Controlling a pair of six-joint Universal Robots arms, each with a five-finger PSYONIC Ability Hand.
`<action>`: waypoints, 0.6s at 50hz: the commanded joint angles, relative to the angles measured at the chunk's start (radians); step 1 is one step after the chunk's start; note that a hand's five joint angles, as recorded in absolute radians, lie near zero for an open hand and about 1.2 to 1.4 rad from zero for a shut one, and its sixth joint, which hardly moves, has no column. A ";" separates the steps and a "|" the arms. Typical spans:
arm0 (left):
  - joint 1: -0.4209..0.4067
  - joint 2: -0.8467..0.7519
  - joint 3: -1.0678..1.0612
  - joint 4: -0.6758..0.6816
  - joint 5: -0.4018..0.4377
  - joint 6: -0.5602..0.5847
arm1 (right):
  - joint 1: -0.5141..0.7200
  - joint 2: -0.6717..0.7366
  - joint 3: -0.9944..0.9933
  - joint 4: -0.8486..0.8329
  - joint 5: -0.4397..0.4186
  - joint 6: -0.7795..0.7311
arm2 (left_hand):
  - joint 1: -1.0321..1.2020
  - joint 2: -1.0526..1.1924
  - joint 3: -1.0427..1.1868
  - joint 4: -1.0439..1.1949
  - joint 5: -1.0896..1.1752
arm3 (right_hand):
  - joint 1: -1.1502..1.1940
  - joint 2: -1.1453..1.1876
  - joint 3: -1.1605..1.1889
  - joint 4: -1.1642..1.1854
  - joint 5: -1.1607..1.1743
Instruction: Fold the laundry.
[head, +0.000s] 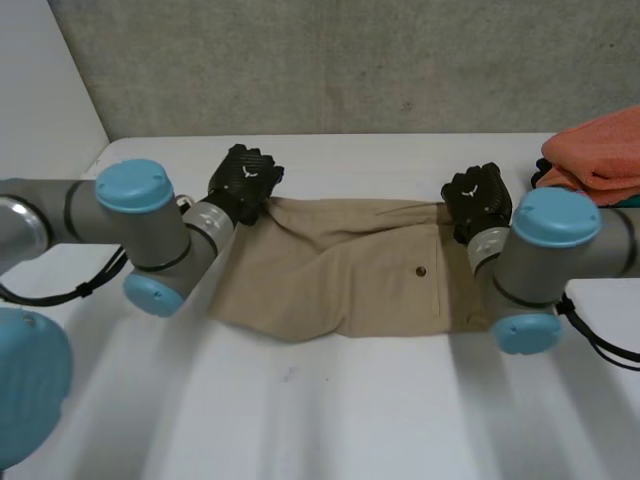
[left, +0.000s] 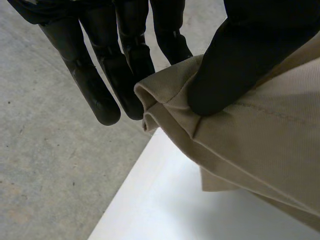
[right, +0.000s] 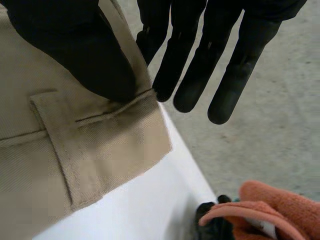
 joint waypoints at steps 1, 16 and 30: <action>-0.013 -0.016 0.061 0.020 -0.075 -0.067 | 0.022 0.076 -0.078 -0.152 0.099 -0.002 | -0.959 -0.993 -0.993 -1.003 -0.986 | -0.879 -0.947 -0.955 -0.962 -0.963; -0.013 0.527 -0.528 0.037 -0.062 -0.217 | -0.091 -0.395 0.271 0.380 -0.194 0.262 | -0.959 -0.993 -0.993 -1.003 -0.986 | -0.773 -0.841 -0.850 -0.856 -0.858; -0.019 0.565 -0.669 -0.257 0.034 -0.258 | -0.151 -0.298 0.446 0.213 -0.251 0.286 | -0.959 -0.993 -0.993 -1.003 -0.986 | -0.474 -0.542 -0.551 -0.557 -0.559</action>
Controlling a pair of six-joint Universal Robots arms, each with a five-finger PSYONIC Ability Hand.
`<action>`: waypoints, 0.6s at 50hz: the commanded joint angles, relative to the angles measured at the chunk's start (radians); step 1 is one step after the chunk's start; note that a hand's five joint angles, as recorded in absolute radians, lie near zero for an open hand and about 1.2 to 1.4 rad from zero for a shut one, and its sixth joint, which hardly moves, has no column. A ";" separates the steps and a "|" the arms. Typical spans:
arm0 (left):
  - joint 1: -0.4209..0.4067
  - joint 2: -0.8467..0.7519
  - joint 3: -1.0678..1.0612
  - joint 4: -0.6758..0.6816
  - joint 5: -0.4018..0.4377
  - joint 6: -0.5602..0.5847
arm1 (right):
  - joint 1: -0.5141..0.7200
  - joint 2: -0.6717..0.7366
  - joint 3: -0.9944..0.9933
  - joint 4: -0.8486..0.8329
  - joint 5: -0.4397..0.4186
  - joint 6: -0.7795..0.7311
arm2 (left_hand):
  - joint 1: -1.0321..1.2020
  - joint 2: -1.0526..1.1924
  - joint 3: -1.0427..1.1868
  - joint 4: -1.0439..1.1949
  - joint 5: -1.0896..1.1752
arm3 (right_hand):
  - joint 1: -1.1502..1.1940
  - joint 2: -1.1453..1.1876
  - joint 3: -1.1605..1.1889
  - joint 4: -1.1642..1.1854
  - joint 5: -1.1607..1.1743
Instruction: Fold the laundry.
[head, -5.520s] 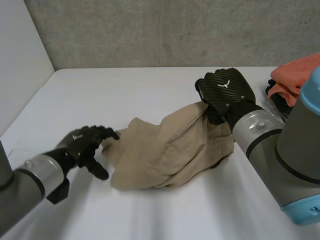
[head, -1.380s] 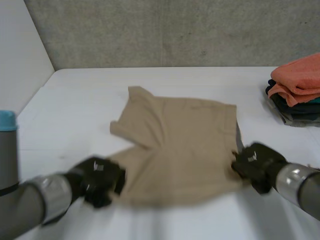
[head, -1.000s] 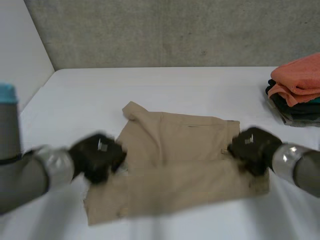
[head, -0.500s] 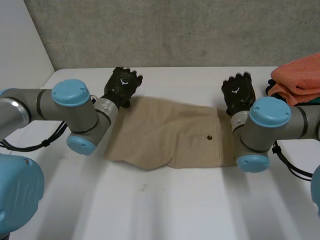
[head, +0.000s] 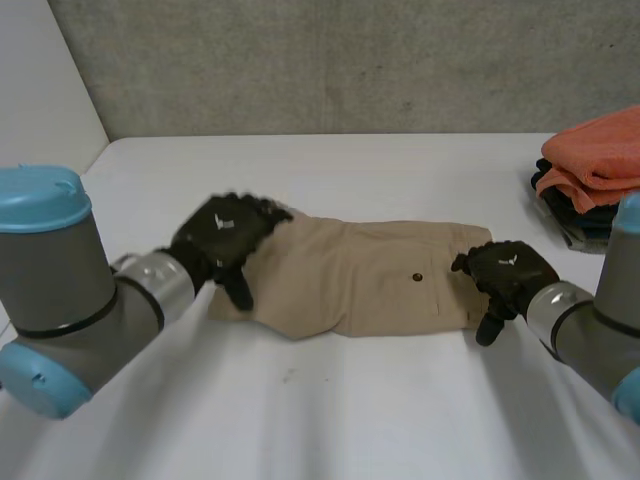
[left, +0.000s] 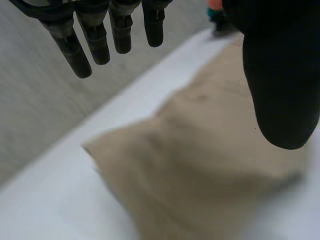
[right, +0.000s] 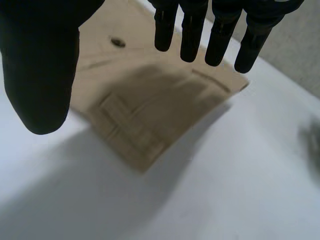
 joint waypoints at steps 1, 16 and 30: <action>-0.009 -0.024 -0.013 -0.025 0.005 -0.017 | 0.000 0.092 0.020 -0.217 0.020 -0.011 | -0.010 -0.031 -0.034 -0.027 -0.049 | 0.338 0.343 0.333 0.333 0.323; -0.003 0.059 -0.068 0.059 -0.027 -0.078 | -0.138 -0.085 0.057 -0.198 0.135 -0.180 | -0.010 -0.031 -0.034 -0.027 -0.049 | 1.047 1.052 1.042 1.042 1.032; 0.052 0.153 -0.117 0.059 -0.021 -0.134 | 0.309 -0.035 -0.031 -0.388 -0.116 -0.494 | -0.010 -0.031 -0.034 -0.027 -0.049 | 1.047 1.052 1.042 1.042 1.032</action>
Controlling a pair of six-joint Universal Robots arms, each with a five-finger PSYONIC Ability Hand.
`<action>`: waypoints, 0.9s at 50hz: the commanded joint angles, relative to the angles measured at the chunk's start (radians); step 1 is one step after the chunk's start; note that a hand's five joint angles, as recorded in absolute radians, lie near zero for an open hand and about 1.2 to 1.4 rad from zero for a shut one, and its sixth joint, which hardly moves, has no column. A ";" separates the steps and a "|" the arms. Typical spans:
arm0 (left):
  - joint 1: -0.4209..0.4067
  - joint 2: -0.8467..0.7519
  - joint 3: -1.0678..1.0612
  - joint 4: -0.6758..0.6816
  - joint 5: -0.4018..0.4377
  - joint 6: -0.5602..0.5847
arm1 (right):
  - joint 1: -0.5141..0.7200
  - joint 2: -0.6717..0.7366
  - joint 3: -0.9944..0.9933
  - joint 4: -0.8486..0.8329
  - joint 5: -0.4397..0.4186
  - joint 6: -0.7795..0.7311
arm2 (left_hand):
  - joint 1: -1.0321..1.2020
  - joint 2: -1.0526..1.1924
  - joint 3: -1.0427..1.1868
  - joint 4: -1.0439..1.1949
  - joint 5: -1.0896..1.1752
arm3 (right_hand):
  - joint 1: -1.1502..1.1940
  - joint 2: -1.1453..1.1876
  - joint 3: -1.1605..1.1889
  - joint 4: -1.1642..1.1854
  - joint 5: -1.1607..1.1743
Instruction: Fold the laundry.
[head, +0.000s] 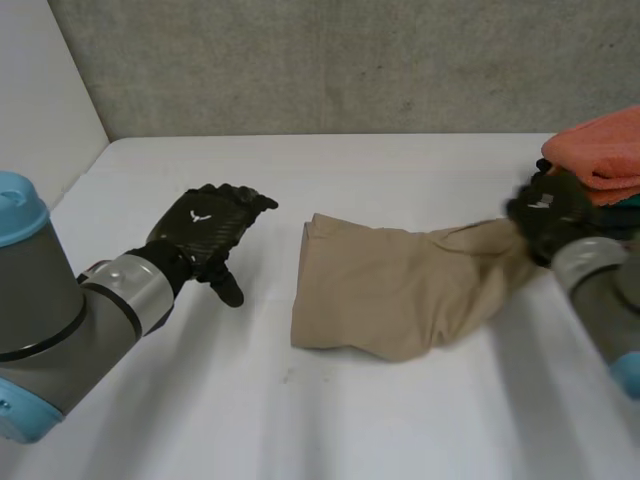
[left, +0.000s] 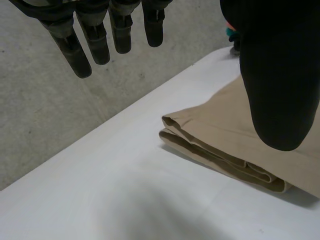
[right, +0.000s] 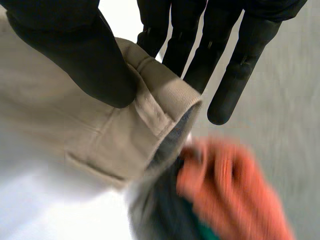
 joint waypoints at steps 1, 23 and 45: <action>0.019 0.027 -0.008 0.000 -0.005 -0.027 | 0.334 0.110 -0.015 -0.197 -0.312 -0.004 | -0.010 -0.031 -0.034 -0.027 -0.049 | 0.303 0.231 0.218 0.202 0.226; -0.148 -0.087 0.211 0.040 -0.072 -0.085 | 0.163 0.075 -0.187 -0.009 -0.198 0.922 | -0.010 -0.031 -0.034 -0.027 -0.049 | -0.919 -0.991 -1.004 -1.020 -0.996; -0.229 -0.571 0.562 -0.317 -0.364 0.007 | 0.122 0.470 -0.504 0.427 -0.137 0.645 | -0.010 -0.031 -0.034 -0.027 -0.049 | -0.919 -0.991 -1.004 -1.020 -0.996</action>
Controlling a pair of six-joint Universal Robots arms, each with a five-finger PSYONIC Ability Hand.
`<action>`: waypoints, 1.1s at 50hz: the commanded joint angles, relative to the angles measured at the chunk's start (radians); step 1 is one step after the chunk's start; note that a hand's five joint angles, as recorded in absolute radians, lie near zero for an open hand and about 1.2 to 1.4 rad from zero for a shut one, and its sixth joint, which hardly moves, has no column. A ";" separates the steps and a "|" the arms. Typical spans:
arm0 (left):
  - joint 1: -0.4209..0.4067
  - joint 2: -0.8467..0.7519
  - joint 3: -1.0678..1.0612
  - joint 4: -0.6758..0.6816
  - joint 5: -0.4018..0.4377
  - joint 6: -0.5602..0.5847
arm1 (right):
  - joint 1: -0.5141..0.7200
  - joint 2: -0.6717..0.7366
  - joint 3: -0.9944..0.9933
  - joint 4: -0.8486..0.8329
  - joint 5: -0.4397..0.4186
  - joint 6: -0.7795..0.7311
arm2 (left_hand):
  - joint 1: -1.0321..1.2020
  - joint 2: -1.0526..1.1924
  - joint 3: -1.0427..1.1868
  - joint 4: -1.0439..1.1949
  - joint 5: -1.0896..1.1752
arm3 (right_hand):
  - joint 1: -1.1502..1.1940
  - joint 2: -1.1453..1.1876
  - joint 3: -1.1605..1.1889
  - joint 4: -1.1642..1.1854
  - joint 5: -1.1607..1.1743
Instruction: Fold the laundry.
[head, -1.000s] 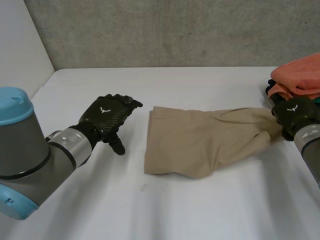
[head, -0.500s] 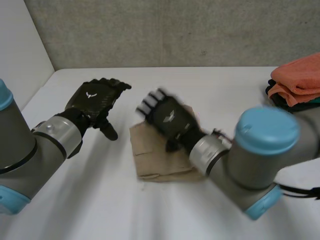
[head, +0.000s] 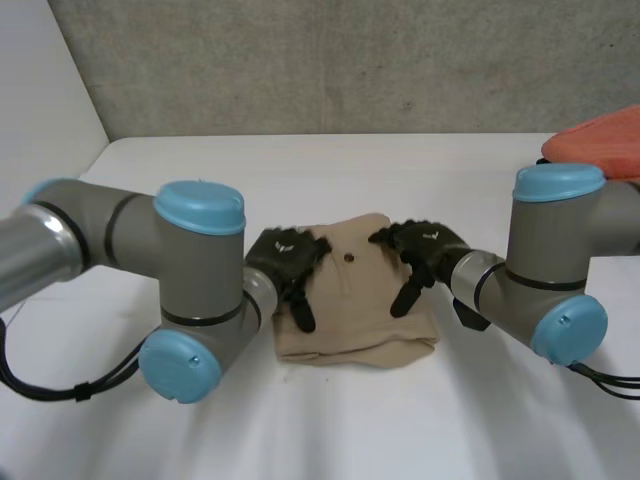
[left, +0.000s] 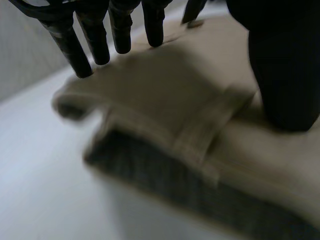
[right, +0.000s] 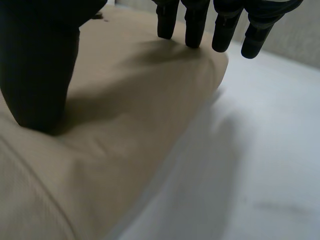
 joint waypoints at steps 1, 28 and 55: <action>0.043 -0.038 0.013 -0.073 -0.054 0.088 | -0.015 0.033 -0.046 0.058 0.110 -0.150 | -0.010 -0.031 -0.034 -0.027 -0.049 | -0.052 -0.033 -0.035 -0.033 -0.048; 0.161 0.565 -0.174 -0.142 0.804 -0.111 | 0.282 -0.389 0.789 -0.692 0.189 -0.402 | -0.010 -0.031 -0.034 -0.027 -0.049 | -0.052 -0.033 -0.035 -0.033 -0.048; 0.108 0.614 -0.310 -0.070 0.784 -0.045 | 0.252 -0.038 0.453 -0.891 0.195 -0.383 | -0.010 -0.031 -0.034 -0.027 -0.049 | 1.169 1.188 1.187 1.188 1.174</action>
